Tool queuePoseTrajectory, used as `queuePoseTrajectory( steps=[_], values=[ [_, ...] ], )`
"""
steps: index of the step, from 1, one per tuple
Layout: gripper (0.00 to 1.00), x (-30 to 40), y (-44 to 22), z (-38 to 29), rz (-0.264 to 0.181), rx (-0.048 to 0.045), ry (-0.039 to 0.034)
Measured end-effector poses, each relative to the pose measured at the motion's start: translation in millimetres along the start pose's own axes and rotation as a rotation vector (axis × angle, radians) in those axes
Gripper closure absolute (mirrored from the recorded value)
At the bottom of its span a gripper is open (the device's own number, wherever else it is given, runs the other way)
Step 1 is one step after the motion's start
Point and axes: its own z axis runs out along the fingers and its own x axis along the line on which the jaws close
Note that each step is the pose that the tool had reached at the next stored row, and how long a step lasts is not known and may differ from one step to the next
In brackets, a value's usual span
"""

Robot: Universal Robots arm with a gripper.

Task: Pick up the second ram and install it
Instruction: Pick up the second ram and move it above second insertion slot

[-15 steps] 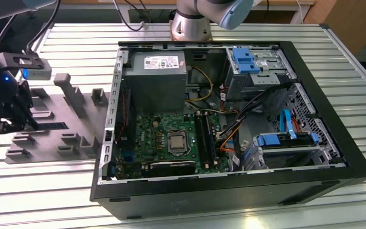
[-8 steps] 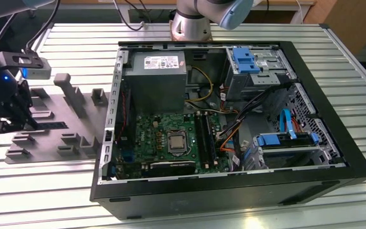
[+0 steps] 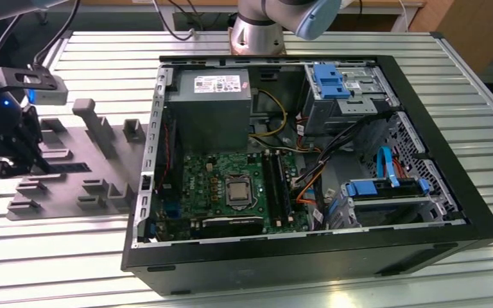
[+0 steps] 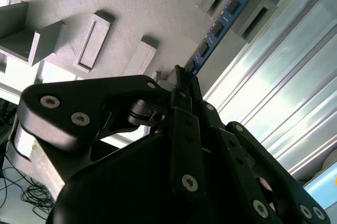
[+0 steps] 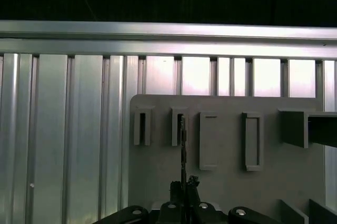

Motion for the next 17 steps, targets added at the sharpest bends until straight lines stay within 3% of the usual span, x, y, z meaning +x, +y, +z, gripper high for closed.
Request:
queuePoseTrajectory(
  steps=[17],
  values=[
    [0.86,-0.3,0.2,-13.0,0.0,0.0001,-0.0001]
  ],
)
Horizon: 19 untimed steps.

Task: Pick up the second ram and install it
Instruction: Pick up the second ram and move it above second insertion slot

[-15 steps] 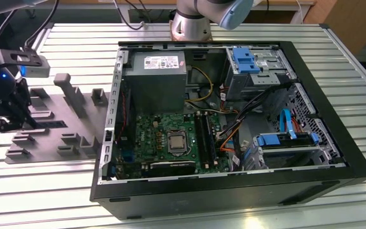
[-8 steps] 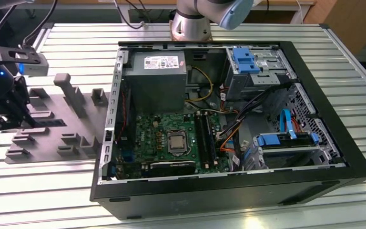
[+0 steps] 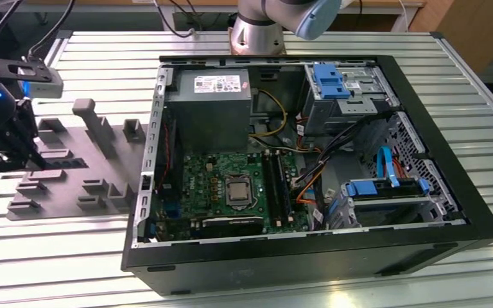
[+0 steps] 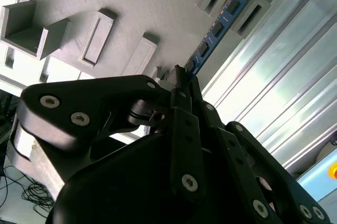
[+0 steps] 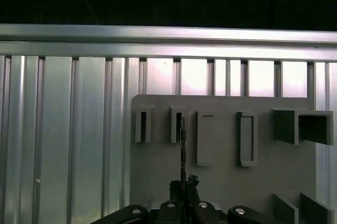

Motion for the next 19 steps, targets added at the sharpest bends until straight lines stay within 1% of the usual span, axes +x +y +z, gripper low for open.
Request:
queuePoseTrajectory(
  steps=[14,19],
  values=[
    [0.86,-0.2,0.2,-11.9,0.0,-0.0001,0.0],
    [0.86,-0.3,0.2,-14.6,0.0,0.0001,-0.0001]
  ],
)
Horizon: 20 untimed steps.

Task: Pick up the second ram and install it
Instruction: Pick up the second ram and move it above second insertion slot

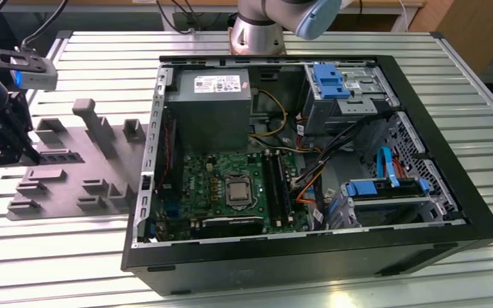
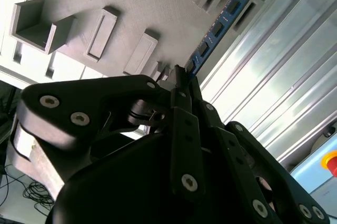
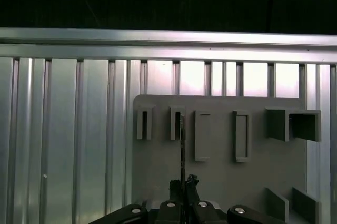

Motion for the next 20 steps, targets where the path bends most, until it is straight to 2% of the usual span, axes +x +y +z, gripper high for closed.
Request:
queuePoseTrajectory(
  steps=[11,20],
  values=[
    [0.86,-0.1,0.1,-7.1,0.0,-0.0001,0.0001],
    [0.86,-0.3,0.2,-16.0,0.0,-0.0001,0.0001]
  ],
)
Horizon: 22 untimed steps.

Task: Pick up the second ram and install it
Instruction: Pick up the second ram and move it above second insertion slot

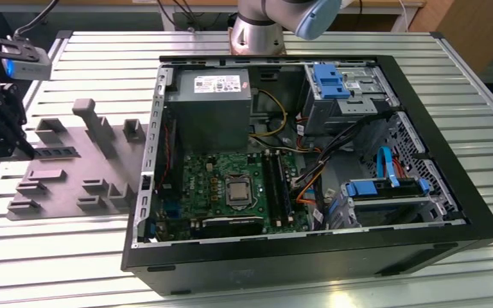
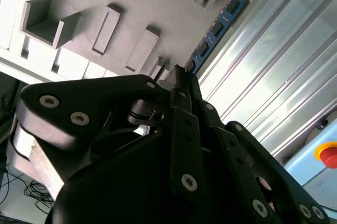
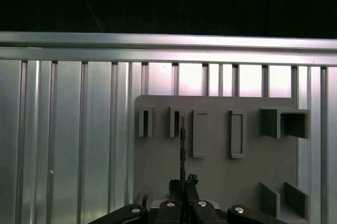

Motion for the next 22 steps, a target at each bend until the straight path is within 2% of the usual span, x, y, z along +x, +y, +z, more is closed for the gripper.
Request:
queuePoseTrajectory(
  steps=[9,22],
  values=[
    [0.86,-0.3,0.2,-13.2,0.0,0.0,0.0],
    [0.86,-0.8,0.6,-38.4,0.002,0.0,0.0]
  ],
)
